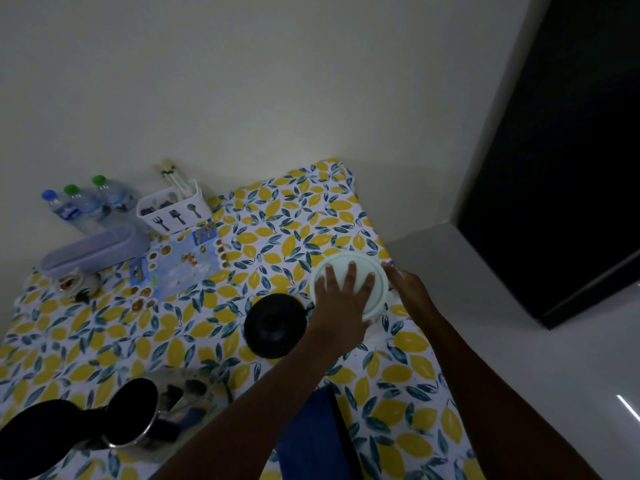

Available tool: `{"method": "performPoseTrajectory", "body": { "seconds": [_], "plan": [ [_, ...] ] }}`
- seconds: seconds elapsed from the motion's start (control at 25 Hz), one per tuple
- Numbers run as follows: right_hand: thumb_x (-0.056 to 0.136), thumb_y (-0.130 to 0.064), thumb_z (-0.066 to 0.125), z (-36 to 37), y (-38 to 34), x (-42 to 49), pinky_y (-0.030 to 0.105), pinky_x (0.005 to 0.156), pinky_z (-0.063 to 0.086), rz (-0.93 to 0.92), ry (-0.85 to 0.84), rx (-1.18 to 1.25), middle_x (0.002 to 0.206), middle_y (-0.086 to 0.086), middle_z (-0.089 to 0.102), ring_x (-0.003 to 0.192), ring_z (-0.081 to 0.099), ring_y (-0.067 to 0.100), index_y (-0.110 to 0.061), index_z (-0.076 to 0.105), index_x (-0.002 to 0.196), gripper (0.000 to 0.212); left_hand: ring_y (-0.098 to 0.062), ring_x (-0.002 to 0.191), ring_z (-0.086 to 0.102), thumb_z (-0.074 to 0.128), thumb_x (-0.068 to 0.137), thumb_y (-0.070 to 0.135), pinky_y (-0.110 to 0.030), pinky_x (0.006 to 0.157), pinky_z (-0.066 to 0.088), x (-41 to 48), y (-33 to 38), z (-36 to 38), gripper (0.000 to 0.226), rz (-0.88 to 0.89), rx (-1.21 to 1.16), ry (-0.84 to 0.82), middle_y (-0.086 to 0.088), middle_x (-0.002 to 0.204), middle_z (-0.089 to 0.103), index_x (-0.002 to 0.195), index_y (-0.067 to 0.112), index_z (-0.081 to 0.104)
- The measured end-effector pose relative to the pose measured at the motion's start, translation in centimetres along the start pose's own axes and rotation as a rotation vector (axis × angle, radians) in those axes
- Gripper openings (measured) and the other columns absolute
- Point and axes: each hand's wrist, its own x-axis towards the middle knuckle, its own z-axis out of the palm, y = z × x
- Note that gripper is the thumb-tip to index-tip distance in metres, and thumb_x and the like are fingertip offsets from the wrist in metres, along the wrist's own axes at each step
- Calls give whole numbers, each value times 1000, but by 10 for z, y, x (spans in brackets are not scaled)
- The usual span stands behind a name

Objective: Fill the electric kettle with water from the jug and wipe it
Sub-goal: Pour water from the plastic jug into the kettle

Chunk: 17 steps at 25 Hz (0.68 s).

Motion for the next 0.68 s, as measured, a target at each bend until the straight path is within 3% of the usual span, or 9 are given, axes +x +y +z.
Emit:
{"method": "performPoseTrajectory", "body": {
  "seconds": [0.12, 0.2, 0.36, 0.68],
  "plan": [
    [87, -53, 57, -3, -2, 4, 29, 57, 42, 40, -8, 74, 53, 0, 58, 50, 53, 14, -14, 55, 53, 52, -58, 140, -4, 51, 90, 47, -67, 112, 6, 0, 1, -2, 84, 0, 9, -10, -20, 160, -5, 151, 25, -1],
    [88, -45, 61, -2, -2, 7, 25, 50, 36, 86, -12, 111, 43, -7, 49, 42, 45, 8, -17, 48, 50, 48, -58, 140, -2, 53, 89, 47, -69, 111, 8, 1, 1, -2, 86, -6, 25, -11, -21, 160, -4, 151, 29, -3],
    [83, -43, 64, 0, 3, 5, 27, 47, 29, 125, 2, 170, 47, 2, 39, 42, 35, 13, -15, 44, 54, 46, -59, 139, -1, 54, 89, 46, -70, 110, 9, -3, 1, 2, 86, 19, 67, 3, -20, 160, -6, 148, 38, -8],
    [85, -30, 67, 19, 6, -36, 28, 46, 24, 147, 98, 328, 42, 1, 33, 38, 29, 12, -9, 46, 58, 40, -56, 141, -1, 53, 90, 43, -70, 111, 11, -44, -11, -12, 84, 67, 20, -15, -17, 161, -7, 148, 39, -8]
  ]
}}
